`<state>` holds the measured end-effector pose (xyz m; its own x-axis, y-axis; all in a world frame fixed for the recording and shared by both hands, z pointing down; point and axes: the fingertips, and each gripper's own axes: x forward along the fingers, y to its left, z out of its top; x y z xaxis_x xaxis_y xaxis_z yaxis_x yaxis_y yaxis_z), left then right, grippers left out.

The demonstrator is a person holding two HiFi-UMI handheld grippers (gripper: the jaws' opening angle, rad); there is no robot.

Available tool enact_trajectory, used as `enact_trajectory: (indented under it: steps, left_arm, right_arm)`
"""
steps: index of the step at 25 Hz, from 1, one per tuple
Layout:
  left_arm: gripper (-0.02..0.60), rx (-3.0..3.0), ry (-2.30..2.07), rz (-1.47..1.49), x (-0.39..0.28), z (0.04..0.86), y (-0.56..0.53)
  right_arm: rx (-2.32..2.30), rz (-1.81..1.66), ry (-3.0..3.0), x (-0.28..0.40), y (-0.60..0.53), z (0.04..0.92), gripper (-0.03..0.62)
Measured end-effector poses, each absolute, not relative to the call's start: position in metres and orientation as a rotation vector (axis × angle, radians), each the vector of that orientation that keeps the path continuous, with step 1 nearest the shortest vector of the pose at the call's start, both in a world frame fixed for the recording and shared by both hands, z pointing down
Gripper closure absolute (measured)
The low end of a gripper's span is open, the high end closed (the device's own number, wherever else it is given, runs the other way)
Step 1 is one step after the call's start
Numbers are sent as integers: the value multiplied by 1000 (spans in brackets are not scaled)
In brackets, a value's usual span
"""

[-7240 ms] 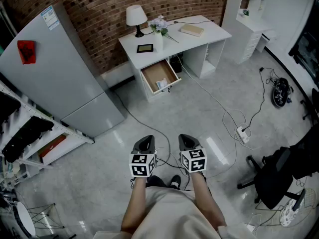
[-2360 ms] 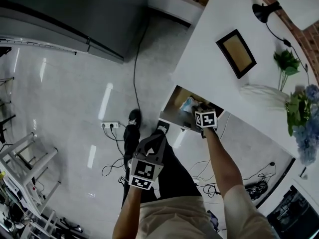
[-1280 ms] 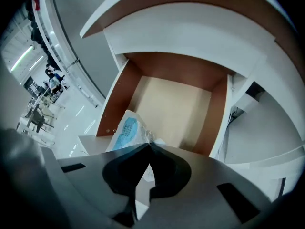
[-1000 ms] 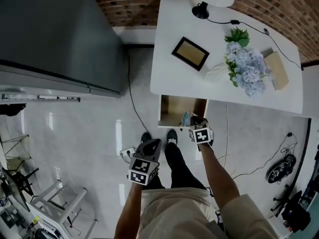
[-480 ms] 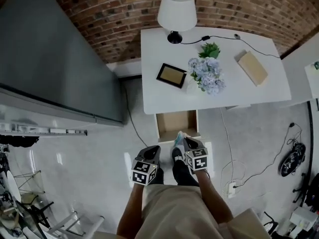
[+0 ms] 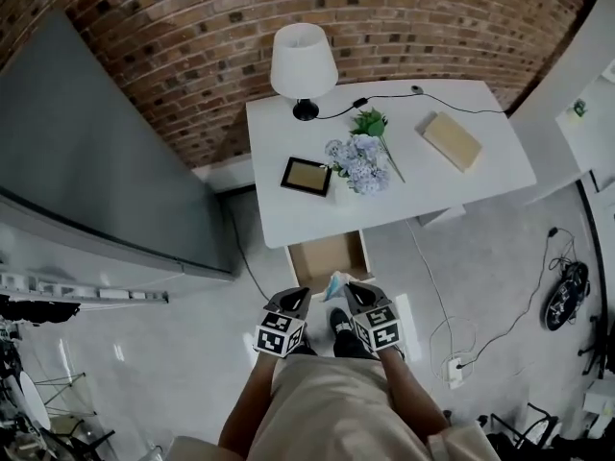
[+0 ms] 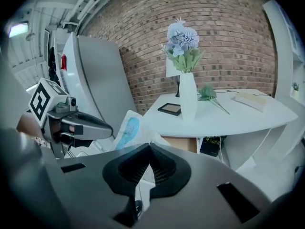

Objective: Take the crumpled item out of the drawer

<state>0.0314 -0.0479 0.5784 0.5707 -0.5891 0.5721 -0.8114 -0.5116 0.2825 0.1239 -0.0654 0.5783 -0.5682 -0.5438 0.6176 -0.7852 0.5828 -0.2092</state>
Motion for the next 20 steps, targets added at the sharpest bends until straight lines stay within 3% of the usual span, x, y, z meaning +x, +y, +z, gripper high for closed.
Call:
enact_trajectory:
  steps: [20]
  left_arm:
    - [565, 2377, -1017, 653, 48, 589, -34]
  right_arm:
    - [1073, 676, -2239, 143, -49, 594, 568]
